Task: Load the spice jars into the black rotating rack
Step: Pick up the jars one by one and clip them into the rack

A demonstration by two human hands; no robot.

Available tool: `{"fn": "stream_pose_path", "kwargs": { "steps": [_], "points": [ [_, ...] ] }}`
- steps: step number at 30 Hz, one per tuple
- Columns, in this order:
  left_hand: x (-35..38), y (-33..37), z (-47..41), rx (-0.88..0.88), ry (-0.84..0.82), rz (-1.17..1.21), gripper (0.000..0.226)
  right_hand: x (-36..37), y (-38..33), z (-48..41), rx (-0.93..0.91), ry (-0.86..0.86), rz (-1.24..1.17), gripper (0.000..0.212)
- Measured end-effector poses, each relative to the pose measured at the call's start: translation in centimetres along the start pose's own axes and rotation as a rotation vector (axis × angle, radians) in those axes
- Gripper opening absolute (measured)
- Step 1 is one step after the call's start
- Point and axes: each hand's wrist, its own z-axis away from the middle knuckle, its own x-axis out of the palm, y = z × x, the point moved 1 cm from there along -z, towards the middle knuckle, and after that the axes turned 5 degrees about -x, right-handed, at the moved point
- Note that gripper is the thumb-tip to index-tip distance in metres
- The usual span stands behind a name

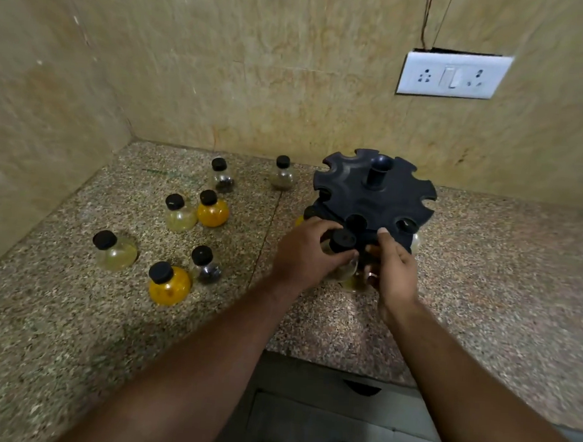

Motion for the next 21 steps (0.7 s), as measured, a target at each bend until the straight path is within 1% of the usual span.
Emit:
{"fn": "stream_pose_path", "kwargs": {
  "steps": [4, 8, 13, 15, 17, 19, 21],
  "points": [
    [0.4, 1.1, -0.9, 0.022, -0.015, 0.047, 0.053, 0.2, -1.5, -1.2, 0.03, 0.002, -0.073, 0.024],
    [0.4, 1.9, -2.2, 0.045, -0.018, 0.034, 0.054, 0.8, -2.2, -2.5, 0.095, -0.015, -0.133, 0.012],
    [0.9, 2.0, -3.6, 0.049, -0.035, -0.006, 0.056, 1.0, -1.9, -3.6, 0.119, -0.024, -0.093, 0.012],
    [1.2, 1.8, -3.7, 0.054, -0.043, -0.035, 0.055, 0.8, -1.6, -3.9, 0.13, -0.037, -0.065, 0.016],
    [1.6, 1.6, -3.7, 0.048, -0.051, -0.064, 0.055, 0.7, -1.5, -4.0, 0.129, -0.064, -0.039, 0.011],
    [1.9, 1.5, -3.7, 0.027, -0.036, -0.074, 0.055, 0.7, -1.6, -4.0, 0.126, -0.09, -0.021, 0.011],
    [2.1, 1.5, -3.6, 0.001, -0.002, -0.079, 0.055, 0.9, -1.7, -4.0, 0.126, -0.097, -0.007, 0.017]
  ]
}}
